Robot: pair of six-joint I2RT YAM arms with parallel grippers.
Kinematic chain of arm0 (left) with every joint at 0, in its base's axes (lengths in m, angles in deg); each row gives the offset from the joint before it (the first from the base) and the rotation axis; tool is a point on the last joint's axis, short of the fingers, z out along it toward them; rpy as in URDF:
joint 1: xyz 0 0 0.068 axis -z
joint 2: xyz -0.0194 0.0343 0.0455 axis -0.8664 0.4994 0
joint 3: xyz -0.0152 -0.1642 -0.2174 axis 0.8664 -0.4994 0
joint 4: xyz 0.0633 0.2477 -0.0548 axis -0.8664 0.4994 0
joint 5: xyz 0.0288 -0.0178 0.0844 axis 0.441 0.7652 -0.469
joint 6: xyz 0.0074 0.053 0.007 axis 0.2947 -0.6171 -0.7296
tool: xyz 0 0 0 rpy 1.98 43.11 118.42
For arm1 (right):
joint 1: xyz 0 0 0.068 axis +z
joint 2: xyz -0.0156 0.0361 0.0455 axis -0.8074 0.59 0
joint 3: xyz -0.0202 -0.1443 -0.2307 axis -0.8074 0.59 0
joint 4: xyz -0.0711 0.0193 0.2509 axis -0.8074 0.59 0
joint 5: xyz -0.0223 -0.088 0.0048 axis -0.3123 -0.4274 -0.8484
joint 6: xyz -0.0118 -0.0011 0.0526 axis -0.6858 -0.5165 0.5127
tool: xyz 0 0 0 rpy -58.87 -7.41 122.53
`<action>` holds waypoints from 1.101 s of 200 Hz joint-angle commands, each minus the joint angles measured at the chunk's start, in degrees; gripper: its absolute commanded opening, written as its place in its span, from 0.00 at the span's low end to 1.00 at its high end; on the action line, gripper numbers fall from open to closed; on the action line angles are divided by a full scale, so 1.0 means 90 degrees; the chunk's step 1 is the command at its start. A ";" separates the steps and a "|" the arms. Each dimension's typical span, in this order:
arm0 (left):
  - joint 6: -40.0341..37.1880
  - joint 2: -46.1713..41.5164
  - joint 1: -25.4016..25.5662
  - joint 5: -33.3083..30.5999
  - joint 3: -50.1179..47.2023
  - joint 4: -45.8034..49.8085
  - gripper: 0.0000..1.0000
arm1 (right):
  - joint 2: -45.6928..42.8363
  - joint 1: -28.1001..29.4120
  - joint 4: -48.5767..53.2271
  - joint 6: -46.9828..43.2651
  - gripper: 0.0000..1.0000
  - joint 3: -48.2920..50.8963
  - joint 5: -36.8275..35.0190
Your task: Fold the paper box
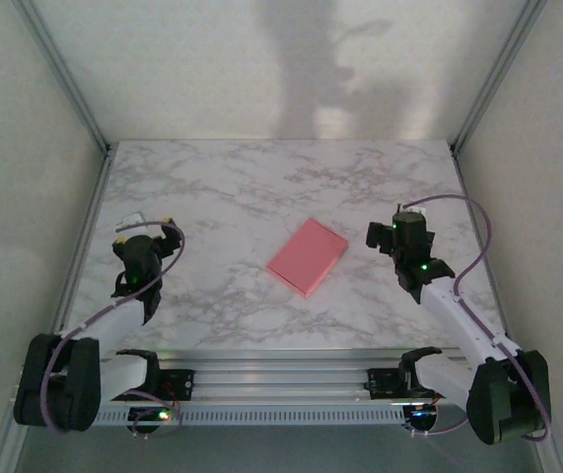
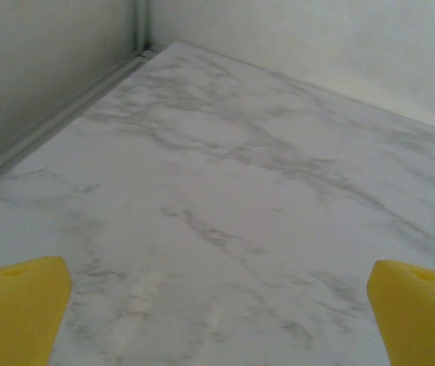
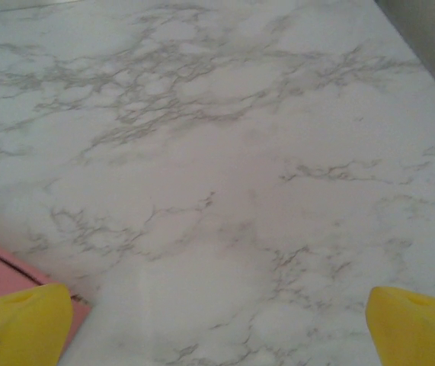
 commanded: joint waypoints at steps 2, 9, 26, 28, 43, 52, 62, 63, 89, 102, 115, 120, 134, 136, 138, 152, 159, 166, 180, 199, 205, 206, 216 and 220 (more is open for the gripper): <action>-0.0527 0.0491 -0.0158 -0.0205 -0.0403 -0.1964 0.99 | 0.0309 -0.0061 -0.0841 -0.0536 0.99 0.0265 -0.0534; -0.0695 0.0708 -0.0170 -0.0197 -0.0527 -0.2471 0.99 | 0.0394 -0.0082 -0.1139 -0.0645 0.99 0.0400 -0.0627; -0.0967 0.1142 -0.0200 -0.0036 -0.0618 -0.3194 0.99 | 0.0596 -0.0238 -0.2104 -0.0906 0.99 0.0846 -0.0512; -0.1006 0.1159 -0.0200 0.0029 -0.0600 -0.3191 0.99 | 0.0623 -0.0253 -0.2228 -0.0936 0.99 0.0901 -0.0481; -0.0912 0.1413 -0.0238 0.0203 -0.0537 -0.3445 0.99 | 0.0804 -0.0381 -0.3072 -0.1130 0.99 0.1267 -0.0274; -0.0931 0.1687 -0.0239 0.0374 -0.0644 -0.3962 0.99 | 0.0933 -0.0451 -0.3406 -0.1171 0.99 0.1318 -0.0189; -0.0936 0.2095 -0.0239 0.0418 -0.0746 -0.4456 0.99 | 0.1082 -0.0515 -0.3742 -0.1227 0.99 0.1573 -0.0136; -0.0942 0.2139 -0.0239 0.0418 -0.0758 -0.4525 0.99 | 0.1099 -0.0523 -0.3780 -0.1236 0.99 0.1578 -0.0136; -0.0937 0.2435 -0.0270 0.0569 -0.0623 -0.4510 0.99 | 0.1481 -0.0686 -0.4681 -0.1368 0.99 0.1775 0.0051; -0.0784 0.2401 -0.0458 0.0856 -0.0492 -0.4200 0.99 | 0.1662 -0.0748 -0.5311 -0.1428 0.99 0.1891 0.0363; -0.0761 0.2439 -0.0515 0.0956 -0.0517 -0.4304 0.99 | 0.1957 -0.0757 -0.5907 -0.1476 0.99 0.1960 0.0435; -0.0753 0.2407 -0.0517 0.0960 -0.0507 -0.4227 0.99 | 0.2102 -0.0778 -0.6149 -0.1457 0.99 0.1974 0.0422; -0.0762 0.2432 -0.0513 0.0961 -0.0520 -0.4300 0.99 | 0.2558 -0.0841 -0.6506 -0.1390 0.99 0.1980 0.0488; -0.0762 0.2429 -0.0517 0.0961 -0.0517 -0.4286 0.99 | 0.2632 -0.0848 -0.6607 -0.1380 0.99 0.1990 0.0494; -0.0762 0.2418 -0.0514 0.0961 -0.0516 -0.4275 0.99 | 0.2704 -0.0845 -0.6703 -0.1382 0.99 0.2015 0.0500; -0.0764 0.2416 -0.0513 0.0956 -0.0525 -0.4281 0.99 | 0.3152 -0.0852 -0.7240 -0.1504 0.99 0.2020 0.0578; -0.0762 0.2413 -0.0512 0.0954 -0.0514 -0.4268 0.99 | 0.2998 -0.0875 -0.6632 -0.1450 0.99 0.1882 0.0777; -0.0761 0.2411 -0.0513 0.0955 -0.0521 -0.4278 0.99 | 0.3005 -0.0968 -0.6504 -0.1410 0.99 0.1787 0.0962; -0.0762 0.2416 -0.0512 0.0955 -0.0516 -0.4267 0.99 | 0.2978 -0.1100 -0.6276 -0.1172 0.99 0.1705 0.0828; -0.0762 0.2418 -0.0513 0.0957 -0.0519 -0.4270 0.99 | 0.2987 -0.1127 -0.6342 -0.1163 0.99 0.1722 0.0826; -0.0762 0.2409 -0.0513 0.0955 -0.0517 -0.4273 0.99 | 0.2989 -0.1127 -0.6342 -0.1166 0.99 0.1725 0.0826; -0.0762 0.2414 -0.0513 0.0955 -0.0521 -0.4272 0.99 | 0.2990 -0.1127 -0.6350 -0.1167 0.99 0.1732 0.0824; -0.0762 0.2418 -0.0511 0.0955 -0.0516 -0.4271 0.99 | 0.2993 -0.1135 -0.6362 -0.1168 0.99 0.1730 0.0836; -0.0762 0.2412 -0.0512 0.0959 -0.0513 -0.4271 0.99 | 0.2992 -0.1138 -0.6354 -0.1156 0.99 0.1733 0.0877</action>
